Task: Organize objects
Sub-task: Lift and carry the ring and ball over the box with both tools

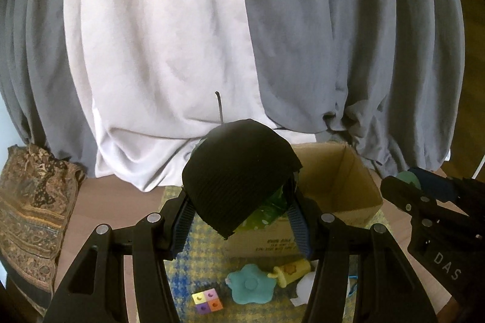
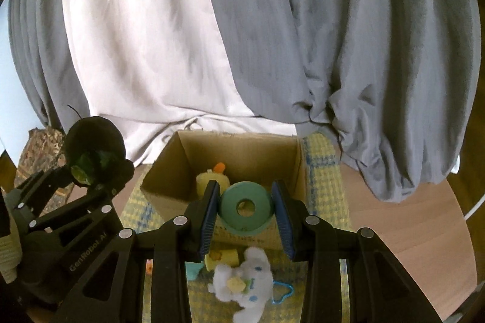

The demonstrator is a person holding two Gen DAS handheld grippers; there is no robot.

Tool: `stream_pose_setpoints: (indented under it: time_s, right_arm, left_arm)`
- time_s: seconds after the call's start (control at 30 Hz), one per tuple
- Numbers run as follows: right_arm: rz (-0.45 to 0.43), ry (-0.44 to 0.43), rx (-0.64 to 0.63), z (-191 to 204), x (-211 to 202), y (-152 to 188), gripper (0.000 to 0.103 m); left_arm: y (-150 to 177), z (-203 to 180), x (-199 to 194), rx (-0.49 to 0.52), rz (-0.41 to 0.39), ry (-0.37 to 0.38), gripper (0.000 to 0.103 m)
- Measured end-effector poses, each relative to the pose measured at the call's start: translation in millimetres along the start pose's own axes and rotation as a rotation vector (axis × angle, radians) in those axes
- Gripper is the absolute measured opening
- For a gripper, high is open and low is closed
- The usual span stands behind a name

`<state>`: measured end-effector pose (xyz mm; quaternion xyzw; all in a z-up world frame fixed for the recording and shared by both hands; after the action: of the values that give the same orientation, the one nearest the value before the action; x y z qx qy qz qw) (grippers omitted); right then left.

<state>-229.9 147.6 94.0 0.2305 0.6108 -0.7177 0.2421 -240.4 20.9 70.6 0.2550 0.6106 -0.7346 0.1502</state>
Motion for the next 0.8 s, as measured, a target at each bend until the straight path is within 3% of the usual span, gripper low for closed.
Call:
stream_pose_setpoints:
  time_s: [0.23, 0.5, 0.8]
  right_arm:
    - [0.007, 0.016, 0.021, -6, 18, -21, 0.036]
    - [0.039, 0.039, 0.046, -16, 47, -42, 0.036]
    - [0.085, 0.041, 0.051, -22, 74, -52, 0.036]
  left_arm:
    - [-23, -2, 18, 0.013, -0.01, 0.018, 0.056]
    - [-38, -11, 57, 0.016, 0.042, 0.068, 0.056]
    - [-37, -11, 80, 0.005, 0.084, 0.081, 0.056]
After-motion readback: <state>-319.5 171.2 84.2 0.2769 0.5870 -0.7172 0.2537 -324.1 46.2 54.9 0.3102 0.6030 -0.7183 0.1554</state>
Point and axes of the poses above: each gripper's, at about its wrist camera, not at the fingertips, and x roughly the way its jaws point, z to its left, y to its underside, the point moved 10 cm from there along x, roughly the way its jaws point, and after that the axes turned 7 degrees about x, right-handed, at the moved point
